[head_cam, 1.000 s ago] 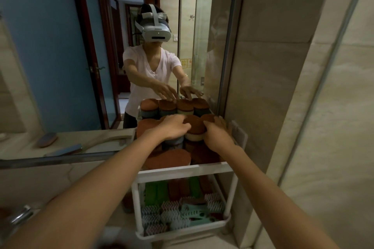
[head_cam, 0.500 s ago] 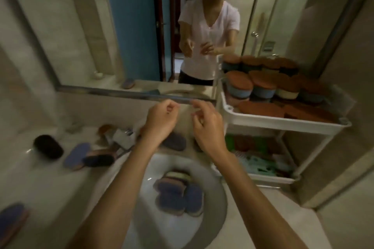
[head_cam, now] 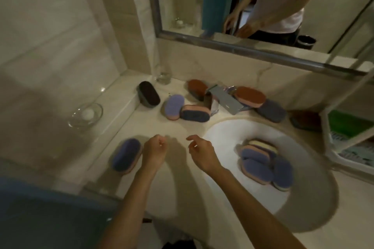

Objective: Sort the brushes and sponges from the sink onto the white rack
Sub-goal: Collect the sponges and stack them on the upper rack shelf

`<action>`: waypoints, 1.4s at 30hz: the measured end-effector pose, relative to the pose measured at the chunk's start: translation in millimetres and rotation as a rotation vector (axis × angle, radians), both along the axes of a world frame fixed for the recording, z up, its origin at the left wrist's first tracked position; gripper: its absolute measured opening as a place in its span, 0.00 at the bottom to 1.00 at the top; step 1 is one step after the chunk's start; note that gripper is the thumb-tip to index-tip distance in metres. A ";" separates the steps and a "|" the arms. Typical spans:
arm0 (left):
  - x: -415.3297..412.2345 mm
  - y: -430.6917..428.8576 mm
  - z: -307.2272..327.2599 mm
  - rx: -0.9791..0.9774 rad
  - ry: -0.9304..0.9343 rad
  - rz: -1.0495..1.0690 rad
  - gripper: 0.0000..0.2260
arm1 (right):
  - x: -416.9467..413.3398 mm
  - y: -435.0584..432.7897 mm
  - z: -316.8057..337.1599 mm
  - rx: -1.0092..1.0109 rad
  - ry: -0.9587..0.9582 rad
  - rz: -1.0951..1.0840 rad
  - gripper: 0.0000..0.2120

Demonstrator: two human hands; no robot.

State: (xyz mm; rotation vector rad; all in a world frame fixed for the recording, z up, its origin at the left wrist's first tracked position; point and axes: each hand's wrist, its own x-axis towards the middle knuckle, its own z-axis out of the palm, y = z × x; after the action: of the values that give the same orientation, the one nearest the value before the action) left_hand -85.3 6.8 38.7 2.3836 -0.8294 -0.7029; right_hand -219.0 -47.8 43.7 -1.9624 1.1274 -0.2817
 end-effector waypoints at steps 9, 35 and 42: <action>72.9 32.7 -41.4 0.335 -0.230 -0.044 0.31 | 63.7 15.6 -32.3 0.038 0.137 0.145 0.16; 49.0 -109.2 -8.7 -0.102 0.541 -0.022 0.08 | 22.1 -70.7 -11.7 0.567 -0.202 -0.417 0.21; 84.4 -161.4 -43.4 0.126 -0.030 -0.106 0.29 | 12.1 -86.1 -22.5 0.496 -0.047 -0.415 0.23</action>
State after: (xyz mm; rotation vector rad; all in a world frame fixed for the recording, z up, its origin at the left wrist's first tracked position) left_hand -0.9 -154.6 -4.7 2.4821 -0.9560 -0.7841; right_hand -206.9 -133.8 21.2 -1.2776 1.4132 -0.2344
